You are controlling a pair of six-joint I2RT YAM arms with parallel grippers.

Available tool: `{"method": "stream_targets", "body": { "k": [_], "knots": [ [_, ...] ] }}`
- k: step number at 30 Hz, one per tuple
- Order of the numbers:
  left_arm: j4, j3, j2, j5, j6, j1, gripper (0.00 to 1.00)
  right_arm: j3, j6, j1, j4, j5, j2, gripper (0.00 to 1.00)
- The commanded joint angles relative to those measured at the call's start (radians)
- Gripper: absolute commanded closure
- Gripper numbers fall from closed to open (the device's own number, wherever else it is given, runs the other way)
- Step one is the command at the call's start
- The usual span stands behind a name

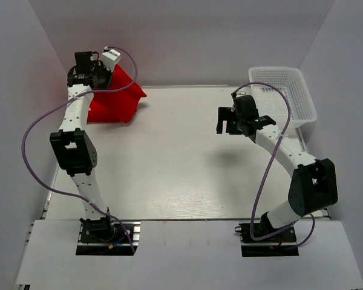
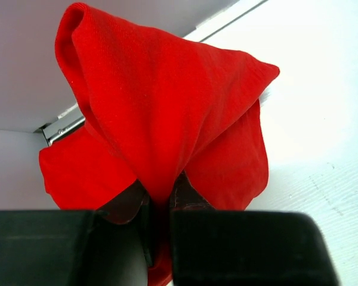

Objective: Fold and stack the t-shirts
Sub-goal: Put the neatly folded tshirt into the corner of the board with the left arm

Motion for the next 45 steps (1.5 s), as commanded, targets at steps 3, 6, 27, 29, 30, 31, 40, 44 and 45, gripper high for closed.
{"method": "stream_targets", "body": {
  "k": [3, 6, 27, 29, 30, 31, 40, 44, 45],
  "knots": [
    [0.064, 0.082, -0.019, 0.117, -0.034, 0.029, 1.00, 0.066, -0.015, 0.000, -0.001, -0.021, 0.023, 0.10],
    [0.064, 0.119, -0.019, 0.152, -0.059, 0.057, 1.00, 0.083, -0.020, 0.001, -0.003, -0.027, 0.040, 0.10],
    [0.077, 0.165, 0.150, 0.189, -0.123, 0.190, 1.00, 0.233, -0.003, 0.001, -0.122, 0.031, 0.123, 0.10],
    [0.077, 0.177, 0.162, 0.174, -0.139, 0.200, 1.00, 0.242, 0.006, 0.003, -0.127, 0.031, 0.134, 0.10],
    [0.077, 0.188, 0.162, 0.174, -0.139, 0.209, 1.00, 0.257, 0.009, 0.003, -0.134, 0.036, 0.138, 0.10],
    [0.077, 0.198, 0.173, 0.164, -0.148, 0.219, 1.00, 0.262, 0.015, 0.005, -0.144, 0.040, 0.144, 0.10],
    [0.129, 0.199, 0.205, 0.063, -0.217, 0.261, 1.00, 0.302, 0.032, 0.006, -0.141, 0.106, 0.150, 0.10],
    [0.141, 0.208, 0.225, 0.063, -0.208, 0.285, 1.00, 0.325, 0.034, 0.006, -0.151, 0.120, 0.161, 0.10],
    [0.150, 0.208, 0.225, 0.075, -0.208, 0.296, 1.00, 0.330, 0.035, 0.006, -0.147, 0.120, 0.164, 0.10]
  ]
}}
